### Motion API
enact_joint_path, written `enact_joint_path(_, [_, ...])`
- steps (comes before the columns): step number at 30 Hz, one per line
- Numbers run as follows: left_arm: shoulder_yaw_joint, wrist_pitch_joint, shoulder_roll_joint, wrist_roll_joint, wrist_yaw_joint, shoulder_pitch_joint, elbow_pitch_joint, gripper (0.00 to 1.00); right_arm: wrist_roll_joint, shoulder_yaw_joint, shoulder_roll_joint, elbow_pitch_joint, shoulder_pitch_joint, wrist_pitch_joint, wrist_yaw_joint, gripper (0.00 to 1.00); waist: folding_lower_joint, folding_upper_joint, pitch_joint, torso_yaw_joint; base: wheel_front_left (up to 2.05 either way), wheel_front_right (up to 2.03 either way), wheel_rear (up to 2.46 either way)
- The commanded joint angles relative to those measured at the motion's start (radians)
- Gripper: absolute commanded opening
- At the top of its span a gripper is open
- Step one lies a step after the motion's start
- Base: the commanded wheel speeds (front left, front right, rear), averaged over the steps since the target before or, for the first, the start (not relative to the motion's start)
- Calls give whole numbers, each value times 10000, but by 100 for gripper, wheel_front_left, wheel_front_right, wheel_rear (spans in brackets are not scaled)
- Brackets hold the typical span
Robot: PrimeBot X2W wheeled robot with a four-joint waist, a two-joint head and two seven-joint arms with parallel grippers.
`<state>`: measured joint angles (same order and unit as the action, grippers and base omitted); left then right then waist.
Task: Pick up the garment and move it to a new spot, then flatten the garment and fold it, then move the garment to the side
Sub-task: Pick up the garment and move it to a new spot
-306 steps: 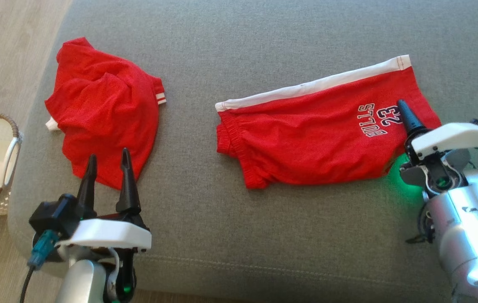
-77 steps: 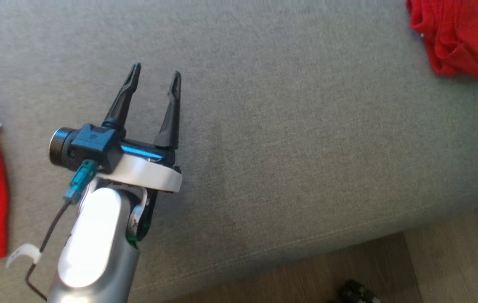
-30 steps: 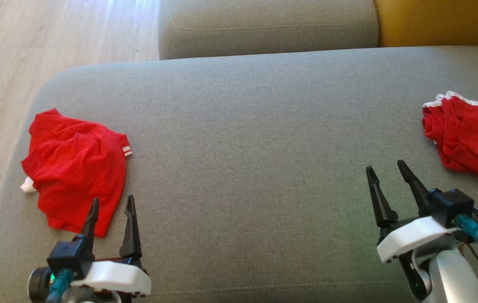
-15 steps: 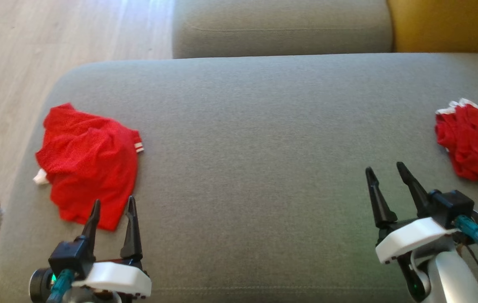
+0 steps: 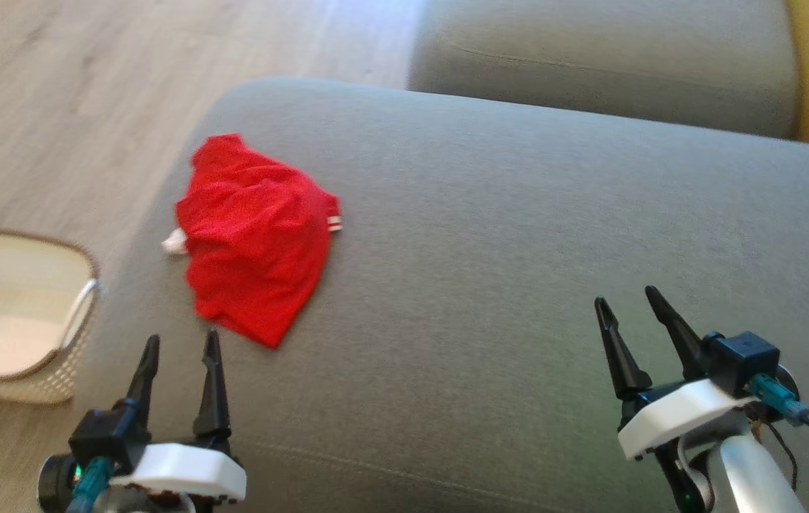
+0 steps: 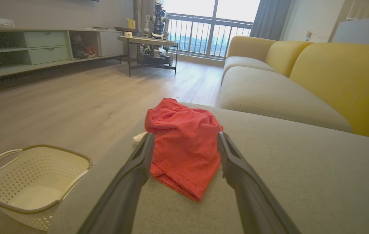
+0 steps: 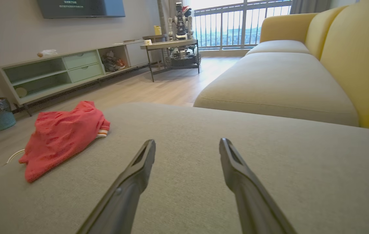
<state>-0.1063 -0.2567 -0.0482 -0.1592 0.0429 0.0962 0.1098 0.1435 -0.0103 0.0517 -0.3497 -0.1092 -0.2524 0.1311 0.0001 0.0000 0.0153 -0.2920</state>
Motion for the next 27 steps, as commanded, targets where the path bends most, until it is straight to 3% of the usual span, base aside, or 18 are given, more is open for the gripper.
enact_joint_path(1, [439,-51,-20,82,-52,-253,-397,100,45,-289,-14,314,-208,-93,-4,100,-1,0,119,-715,0,0,0])
enact_joint_path(11, [750,-51,-20,209,-140,239,-631,100,249,-701,-14,276,-179,-93,-4,100,-1,0,188,-1747,0,0,0])
enact_joint_path(21, [1121,-51,-20,129,-94,376,-850,100,336,-944,-14,135,-352,-93,-4,100,-1,0,156,-1792,0,0,0])
enact_joint_path(27, [1285,-51,-108,234,-554,122,-666,100,207,-819,-14,225,-350,-93,-4,100,-1,0,-27,-1538,0,0,0])
